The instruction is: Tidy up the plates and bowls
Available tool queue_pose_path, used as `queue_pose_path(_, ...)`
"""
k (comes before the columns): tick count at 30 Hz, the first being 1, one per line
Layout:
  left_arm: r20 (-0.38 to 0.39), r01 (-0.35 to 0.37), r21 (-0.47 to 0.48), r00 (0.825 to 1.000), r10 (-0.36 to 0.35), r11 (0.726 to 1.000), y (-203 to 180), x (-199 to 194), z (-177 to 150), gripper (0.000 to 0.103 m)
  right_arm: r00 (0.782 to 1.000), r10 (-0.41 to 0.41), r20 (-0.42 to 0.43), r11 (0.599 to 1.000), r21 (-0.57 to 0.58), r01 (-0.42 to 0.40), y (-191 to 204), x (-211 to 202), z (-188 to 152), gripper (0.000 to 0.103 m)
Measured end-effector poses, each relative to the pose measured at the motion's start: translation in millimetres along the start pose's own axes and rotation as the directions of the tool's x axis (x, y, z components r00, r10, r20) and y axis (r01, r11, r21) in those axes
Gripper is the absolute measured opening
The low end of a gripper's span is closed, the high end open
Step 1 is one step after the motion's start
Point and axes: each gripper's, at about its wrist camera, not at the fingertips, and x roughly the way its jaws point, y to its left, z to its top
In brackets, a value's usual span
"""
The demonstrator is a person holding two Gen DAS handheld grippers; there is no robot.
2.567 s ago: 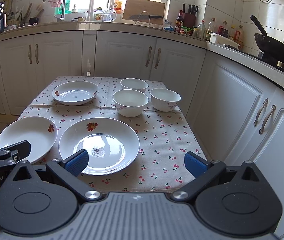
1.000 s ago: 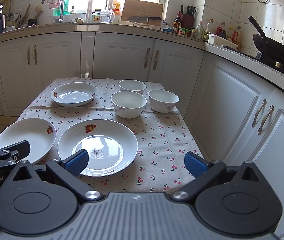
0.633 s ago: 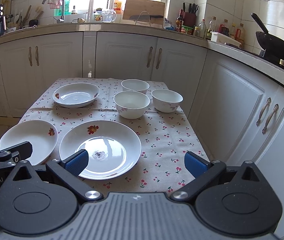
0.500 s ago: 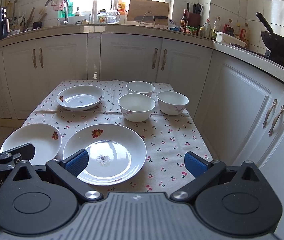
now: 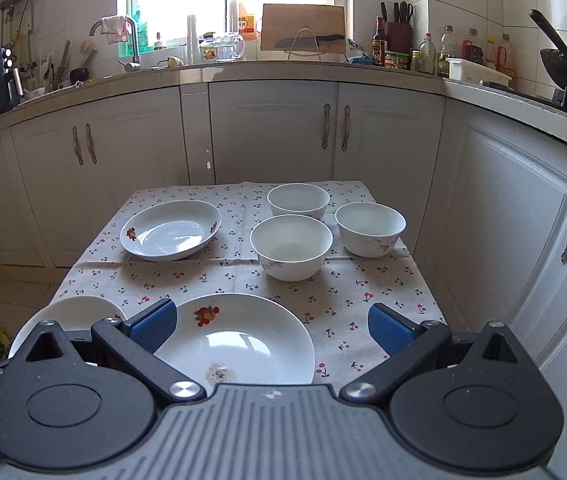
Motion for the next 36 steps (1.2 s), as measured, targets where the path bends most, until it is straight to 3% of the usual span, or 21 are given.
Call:
queue_pose_path(7,0.039,0.057,0.035,0.998,-0.059,0.998,9,7,-2,0.102,0.996,0.080,0.044,0.996,-0.028,-0.079,7,13,3,0.103)
queue_pose_path(12,-0.038,0.077,0.013,0.996,-0.076,0.997,18,20,-5,0.102,0.980,0.201,-0.014,0.977,-0.074,-0.201,20,25,6,0.103)
queue_pose_path(16,-0.057,0.087,-0.019,0.995,-0.088,0.996,28,26,-11,0.102,0.960,0.274,-0.064,0.954,-0.108,-0.280,36,35,4,0.103)
queue_pose_path(20,-0.073,0.083,-0.031,0.994,-0.085,0.996,40,34,-17,0.102,0.954,0.287,-0.091,0.942,-0.155,-0.298,50,45,3,0.103)
queue_pose_path(29,-0.119,0.076,-0.008,0.990,-0.077,0.997,66,44,-33,0.102,0.936,0.306,-0.175,0.938,-0.112,-0.328,60,88,13,0.103)
queue_pose_path(32,-0.130,0.102,-0.005,0.986,-0.102,0.995,75,43,-39,0.102,0.930,0.305,-0.206,0.935,-0.119,-0.334,67,102,15,0.103)
queue_pose_path(36,-0.148,0.158,0.001,0.977,-0.156,0.987,86,39,-47,0.102,0.906,0.345,-0.244,0.917,-0.118,-0.381,78,120,19,0.103)
